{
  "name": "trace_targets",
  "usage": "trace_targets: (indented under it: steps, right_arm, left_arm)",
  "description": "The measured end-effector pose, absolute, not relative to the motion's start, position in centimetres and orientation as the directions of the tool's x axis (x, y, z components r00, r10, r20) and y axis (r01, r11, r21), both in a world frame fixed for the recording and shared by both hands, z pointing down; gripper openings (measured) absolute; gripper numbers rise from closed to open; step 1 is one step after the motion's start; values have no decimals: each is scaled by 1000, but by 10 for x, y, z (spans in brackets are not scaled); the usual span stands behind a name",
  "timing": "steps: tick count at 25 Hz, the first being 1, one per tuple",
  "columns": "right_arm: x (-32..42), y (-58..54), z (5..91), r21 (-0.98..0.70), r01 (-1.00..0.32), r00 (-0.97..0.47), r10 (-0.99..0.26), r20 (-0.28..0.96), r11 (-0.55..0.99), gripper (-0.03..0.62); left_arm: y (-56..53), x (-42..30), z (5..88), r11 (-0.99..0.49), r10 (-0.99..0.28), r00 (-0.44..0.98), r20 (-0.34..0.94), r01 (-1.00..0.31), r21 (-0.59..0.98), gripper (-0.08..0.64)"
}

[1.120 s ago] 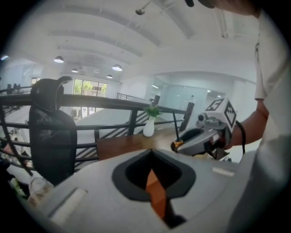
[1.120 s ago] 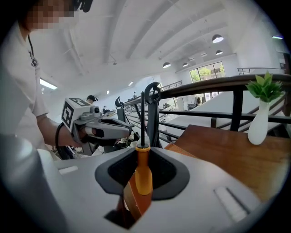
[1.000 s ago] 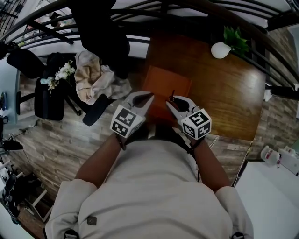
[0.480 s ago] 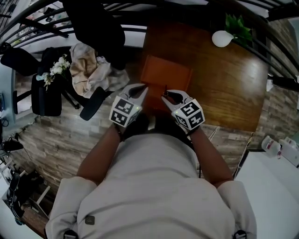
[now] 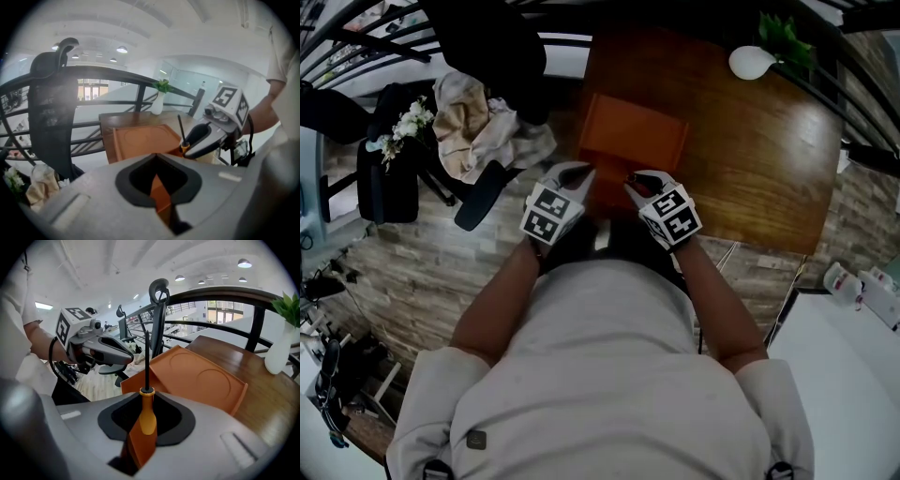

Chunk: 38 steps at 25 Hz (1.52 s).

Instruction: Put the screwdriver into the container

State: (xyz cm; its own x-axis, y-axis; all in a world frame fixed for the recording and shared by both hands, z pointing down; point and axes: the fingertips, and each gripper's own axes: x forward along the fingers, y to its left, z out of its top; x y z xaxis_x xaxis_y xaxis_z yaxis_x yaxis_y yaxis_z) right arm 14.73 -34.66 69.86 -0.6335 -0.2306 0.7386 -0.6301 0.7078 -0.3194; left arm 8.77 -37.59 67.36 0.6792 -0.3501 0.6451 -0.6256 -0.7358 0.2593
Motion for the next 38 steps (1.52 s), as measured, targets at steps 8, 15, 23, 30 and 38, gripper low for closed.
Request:
trace_targets:
  steps: [8,15,23,30,38]
  right_arm:
    - [150,-338,733,-274,-612,-559,-160,814,742,87]
    - [149,-334,753,-259,-600,-515,-118,849,757,87]
    - [143,-331,775,-244,-572,-469,-68,881,783,87]
    - [138,-333,787,-225,-566,-434,-55,899,793,83]
    - [136,-334,796,-223,-571,-417,-45,908,790,81]
  left_arm:
    - [-369,88,692,-731,-328,669,667,-627,270,3]
    - [-364,90,705,-730,-304,662,685,-624,279,3]
    - [-365,85,717,-716,-293,655,697,-633,294,3]
    - [-365,76,718,-701,-301,650,698,-647,301,3]
    - [-365,72,721,-693,-301,649,699,-652,307,3]
